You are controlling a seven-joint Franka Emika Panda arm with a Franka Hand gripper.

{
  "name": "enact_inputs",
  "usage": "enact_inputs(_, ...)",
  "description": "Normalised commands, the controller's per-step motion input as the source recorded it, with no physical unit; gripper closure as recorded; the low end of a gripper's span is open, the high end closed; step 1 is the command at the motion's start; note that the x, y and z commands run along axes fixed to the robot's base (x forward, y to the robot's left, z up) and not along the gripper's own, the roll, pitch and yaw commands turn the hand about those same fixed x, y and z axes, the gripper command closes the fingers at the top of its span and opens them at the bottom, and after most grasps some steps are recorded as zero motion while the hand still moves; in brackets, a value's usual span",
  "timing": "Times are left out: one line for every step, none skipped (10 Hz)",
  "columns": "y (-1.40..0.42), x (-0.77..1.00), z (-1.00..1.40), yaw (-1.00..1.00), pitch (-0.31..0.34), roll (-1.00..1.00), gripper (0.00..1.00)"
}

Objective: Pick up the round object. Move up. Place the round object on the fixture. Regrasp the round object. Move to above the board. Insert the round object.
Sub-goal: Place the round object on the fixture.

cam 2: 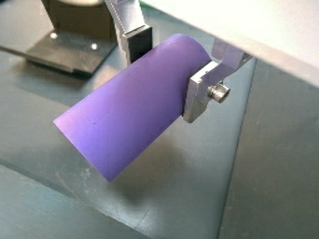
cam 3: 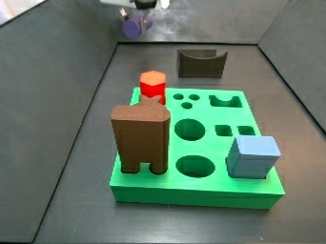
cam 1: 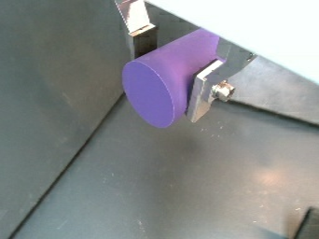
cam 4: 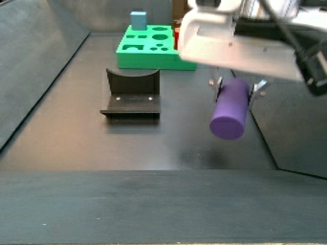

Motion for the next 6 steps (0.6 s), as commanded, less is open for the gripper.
enact_inputs(0.00, -0.02, 1.00, -0.01, 0.036, 0.05, 1.00)
enact_inputs(0.00, -0.02, 1.00, -0.01, 0.039, 0.05, 1.00)
enact_inputs(0.00, -0.03, 1.00, -0.01, 0.047, 0.07, 1.00)
enact_inputs(0.00, -0.03, 1.00, 0.00, 0.053, 0.08, 1.00)
enact_inputs(0.01, -0.03, 0.84, 0.01, 0.061, 0.08, 1.00)
enact_inputs(0.01, -0.02, 0.74, 0.01, 0.066, 0.09, 1.00)
